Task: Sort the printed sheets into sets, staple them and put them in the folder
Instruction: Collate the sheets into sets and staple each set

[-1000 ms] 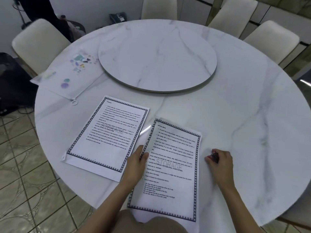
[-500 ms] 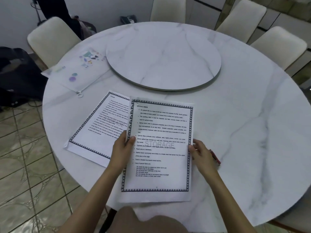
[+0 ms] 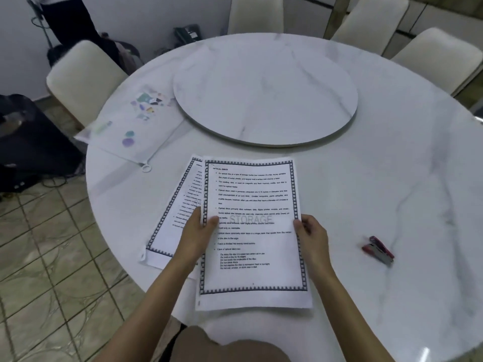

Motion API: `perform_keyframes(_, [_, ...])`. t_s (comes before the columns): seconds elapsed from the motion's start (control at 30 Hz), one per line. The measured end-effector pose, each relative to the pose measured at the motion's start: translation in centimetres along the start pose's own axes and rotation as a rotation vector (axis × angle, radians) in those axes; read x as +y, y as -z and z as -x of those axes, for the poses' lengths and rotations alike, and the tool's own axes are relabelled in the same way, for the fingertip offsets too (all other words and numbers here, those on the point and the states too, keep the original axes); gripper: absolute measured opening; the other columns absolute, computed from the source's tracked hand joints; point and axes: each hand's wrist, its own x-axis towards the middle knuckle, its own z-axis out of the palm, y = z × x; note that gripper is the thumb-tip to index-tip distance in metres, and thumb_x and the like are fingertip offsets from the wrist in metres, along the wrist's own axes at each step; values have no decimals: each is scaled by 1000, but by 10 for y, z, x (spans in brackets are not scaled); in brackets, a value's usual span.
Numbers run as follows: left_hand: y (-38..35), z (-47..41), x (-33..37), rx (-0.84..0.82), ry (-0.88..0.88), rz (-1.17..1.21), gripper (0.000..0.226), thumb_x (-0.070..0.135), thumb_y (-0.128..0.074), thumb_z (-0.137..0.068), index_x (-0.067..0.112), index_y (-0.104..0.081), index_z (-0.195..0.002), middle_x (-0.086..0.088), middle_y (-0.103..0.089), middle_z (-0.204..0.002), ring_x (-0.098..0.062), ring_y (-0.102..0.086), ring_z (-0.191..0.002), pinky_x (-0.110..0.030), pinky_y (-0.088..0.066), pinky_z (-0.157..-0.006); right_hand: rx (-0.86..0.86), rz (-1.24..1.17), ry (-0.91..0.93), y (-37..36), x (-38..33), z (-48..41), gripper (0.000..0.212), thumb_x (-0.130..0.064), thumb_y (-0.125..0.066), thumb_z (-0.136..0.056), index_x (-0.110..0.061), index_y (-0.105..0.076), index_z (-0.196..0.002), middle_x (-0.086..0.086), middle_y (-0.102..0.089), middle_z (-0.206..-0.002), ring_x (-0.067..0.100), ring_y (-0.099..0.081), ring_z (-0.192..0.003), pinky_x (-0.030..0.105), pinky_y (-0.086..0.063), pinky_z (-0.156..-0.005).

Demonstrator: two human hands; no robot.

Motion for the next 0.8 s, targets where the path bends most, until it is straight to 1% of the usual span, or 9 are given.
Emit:
perform_keyframes(0.2, [70, -41, -21, -29, 102, -68, 34, 18, -51, -94, 11, -47, -127, -4, -59, -119, -24, -57, -111, -38, -46, -97, 98, -18, -61, -78, -11, 4, 12, -17, -49, -94, -14, -61, -96, 7, -67, -93, 27, -64, -90, 42, -53, -85])
perform_keyframes(0.27, [85, -56, -25, -35, 92, -116, 31, 15, -51, -93, 11, -49, -124, -3, -61, -112, -24, -58, -107, -35, -47, -91, 139, 25, -62, -98, -15, 2, 14, -16, -48, -94, -11, -61, -97, 7, -67, -93, 26, -63, -89, 39, -53, -84])
perform_keyframes(0.37, [100, -74, -23, -56, 45, -191, 28, 13, -50, -93, 12, -51, -121, 5, -58, -95, -18, -55, -94, -25, -42, -73, 231, 89, -37, -120, -20, 2, 16, -13, -48, -93, -6, -61, -99, 7, -64, -88, 24, -61, -85, 35, -50, -81])
perform_keyframes(0.5, [115, -89, -23, -113, -7, -307, 28, 12, -51, -92, 9, -54, -120, -1, -58, -102, -18, -55, -91, -25, -40, -77, 302, 185, -4, -139, -20, 8, 18, -9, -47, -93, -2, -60, -104, 4, -57, -89, 20, -53, -82, 25, -39, -72])
perform_keyframes(0.6, [119, -100, -24, -119, -99, -398, 21, 9, -52, -89, 7, -60, -108, 1, -57, -91, -18, -54, -88, -24, -38, -75, 342, 349, 54, -147, -12, 7, 19, -8, -50, -91, -2, -60, -106, 7, -51, -96, 25, -47, -95, 22, -30, -75])
perform_keyframes(0.67, [117, -102, -24, -135, -141, -408, 11, 7, -52, -88, 13, -58, -96, 4, -50, -80, -25, -54, -86, -26, -38, -71, 352, 395, 32, -147, -8, 5, 24, -7, -52, -89, -4, -60, -111, 14, -53, -104, 29, -45, -100, 26, -32, -80])
perform_keyframes(0.7, [116, -102, -24, -148, -156, -397, 11, 7, -52, -88, 16, -56, -91, -1, -55, -80, -30, -55, -85, -28, -39, -67, 347, 388, 1, -147, -6, 4, 27, -7, -52, -89, -5, -59, -115, 16, -52, -109, 29, -45, -103, 28, -35, -84])
perform_keyframes(0.77, [114, -103, -24, -174, -149, -352, 19, 6, -51, -87, 24, -53, -81, -9, -62, -80, -31, -56, -78, -24, -39, -61, 327, 355, -70, -147, -7, 4, 32, -9, -54, -88, -5, -56, -120, 16, -50, -115, 28, -45, -108, 30, -37, -90])
perform_keyframes(0.8, [114, -103, -22, -181, -119, -334, 26, 6, -51, -88, 28, -48, -75, -4, -58, -76, -25, -51, -73, -22, -37, -60, 321, 351, -82, -147, -6, 3, 33, -10, -54, -87, -5, -56, -120, 17, -51, -116, 28, -46, -108, 30, -38, -91])
